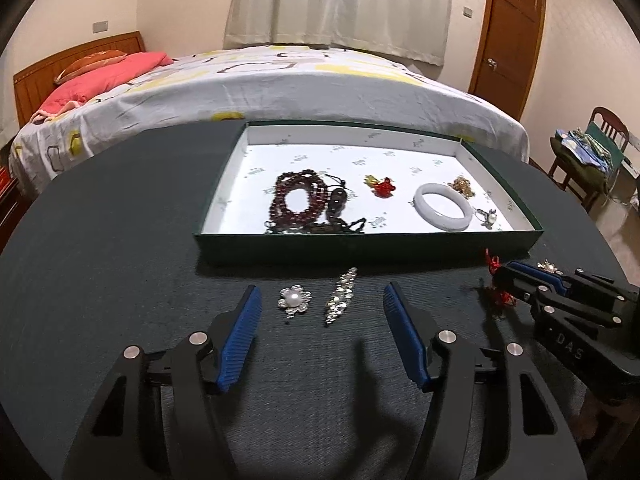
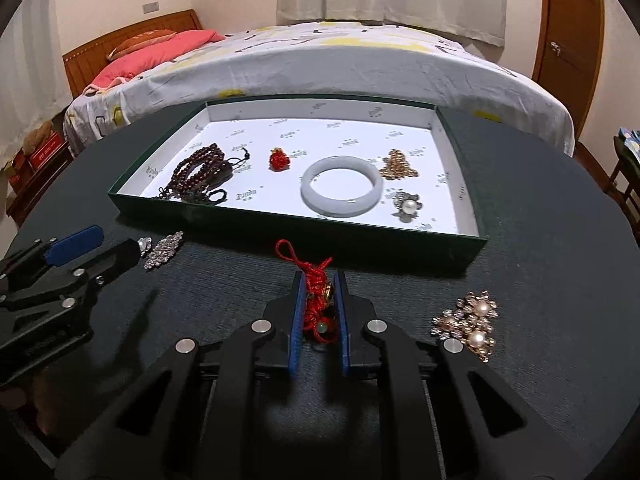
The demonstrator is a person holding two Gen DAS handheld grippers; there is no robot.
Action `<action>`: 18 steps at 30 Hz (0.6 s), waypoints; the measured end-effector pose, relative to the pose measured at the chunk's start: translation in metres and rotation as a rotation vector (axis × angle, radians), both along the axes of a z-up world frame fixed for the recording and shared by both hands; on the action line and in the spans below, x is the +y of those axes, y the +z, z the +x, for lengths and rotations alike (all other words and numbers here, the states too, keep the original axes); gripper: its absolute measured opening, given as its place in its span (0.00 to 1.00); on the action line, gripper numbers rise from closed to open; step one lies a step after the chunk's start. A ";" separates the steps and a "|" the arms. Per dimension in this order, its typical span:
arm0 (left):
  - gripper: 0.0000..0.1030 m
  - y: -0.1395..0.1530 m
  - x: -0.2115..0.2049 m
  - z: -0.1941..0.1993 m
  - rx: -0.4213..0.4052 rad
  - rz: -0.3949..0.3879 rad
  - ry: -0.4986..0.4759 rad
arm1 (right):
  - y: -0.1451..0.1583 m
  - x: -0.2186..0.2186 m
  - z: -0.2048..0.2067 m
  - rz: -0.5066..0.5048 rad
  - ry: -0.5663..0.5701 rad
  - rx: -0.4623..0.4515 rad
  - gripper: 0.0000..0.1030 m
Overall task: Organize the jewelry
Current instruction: 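Grasp the silver rhinestone brooch with the left tool while the right tool holds the tassel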
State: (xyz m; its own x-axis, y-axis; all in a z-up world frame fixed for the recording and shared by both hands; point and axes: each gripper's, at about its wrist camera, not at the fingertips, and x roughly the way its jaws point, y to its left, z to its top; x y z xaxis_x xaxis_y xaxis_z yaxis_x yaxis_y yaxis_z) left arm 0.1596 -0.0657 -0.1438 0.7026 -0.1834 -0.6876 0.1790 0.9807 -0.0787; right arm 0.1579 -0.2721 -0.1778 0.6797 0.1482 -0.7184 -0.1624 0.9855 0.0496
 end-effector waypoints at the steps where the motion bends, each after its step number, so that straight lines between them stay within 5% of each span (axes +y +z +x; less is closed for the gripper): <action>1: 0.56 -0.001 -0.003 0.001 0.002 0.003 -0.006 | 0.000 -0.002 0.000 0.004 -0.002 0.000 0.14; 18: 0.26 -0.017 -0.023 0.024 0.063 0.017 -0.044 | -0.001 -0.019 -0.003 0.067 -0.014 0.007 0.14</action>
